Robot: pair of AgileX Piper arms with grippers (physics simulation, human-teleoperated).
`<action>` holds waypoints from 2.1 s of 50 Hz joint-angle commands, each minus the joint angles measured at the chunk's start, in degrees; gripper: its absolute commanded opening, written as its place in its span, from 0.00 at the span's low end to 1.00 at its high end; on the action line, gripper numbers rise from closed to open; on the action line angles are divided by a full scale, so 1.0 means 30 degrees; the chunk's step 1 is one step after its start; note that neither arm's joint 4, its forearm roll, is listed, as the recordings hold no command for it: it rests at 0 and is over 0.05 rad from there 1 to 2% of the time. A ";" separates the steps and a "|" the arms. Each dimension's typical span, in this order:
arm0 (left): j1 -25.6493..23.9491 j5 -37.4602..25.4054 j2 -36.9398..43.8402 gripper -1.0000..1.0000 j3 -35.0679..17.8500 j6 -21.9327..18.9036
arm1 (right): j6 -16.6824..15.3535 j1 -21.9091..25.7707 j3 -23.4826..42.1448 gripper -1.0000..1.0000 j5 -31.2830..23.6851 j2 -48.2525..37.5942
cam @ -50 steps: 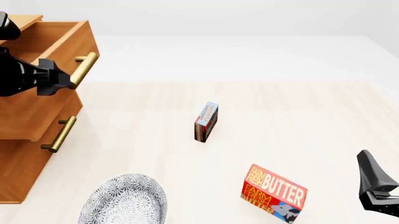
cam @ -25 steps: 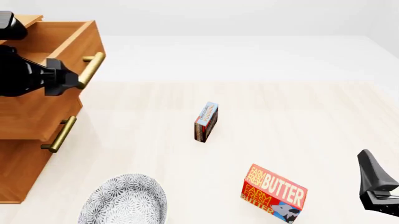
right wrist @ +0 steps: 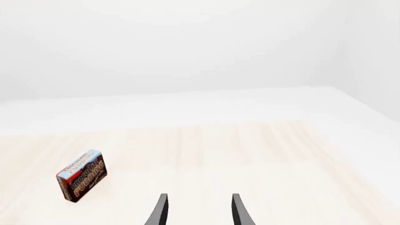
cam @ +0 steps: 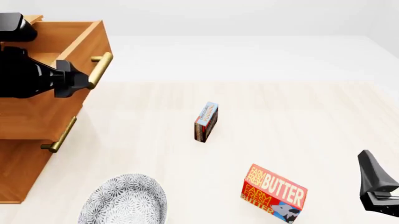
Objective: Put the chocolate pudding in the top drawer of the cabinet and close it.
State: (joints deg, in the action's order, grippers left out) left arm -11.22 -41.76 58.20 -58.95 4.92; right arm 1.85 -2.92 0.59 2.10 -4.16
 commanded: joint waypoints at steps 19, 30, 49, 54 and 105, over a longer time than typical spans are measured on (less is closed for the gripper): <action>-0.1417 0.0300 0.0591 1.00 0.0213 0.0160 | 0.0069 0.0010 0.0030 1.00 -0.0294 0.0305; -0.1796 0.0370 0.0874 1.00 -0.0079 0.0185 | 0.0092 0.0017 0.0036 1.00 -0.0193 0.0200; -0.2665 0.0864 0.1083 1.00 -0.0188 0.0537 | 0.0136 0.0014 0.0040 1.00 0.0008 -0.0040; -0.2814 0.0881 0.1110 1.00 -0.0204 0.0607 | 0.0137 0.0008 0.0047 1.00 -0.0057 0.0029; -0.5024 0.1472 0.0584 1.00 -0.1286 0.0733 | 0.0085 -0.0125 0.0008 1.00 -0.0143 0.0198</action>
State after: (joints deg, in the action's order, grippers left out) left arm -22.18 -38.59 61.43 -59.51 10.79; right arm 2.21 -3.25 0.67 1.57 -3.58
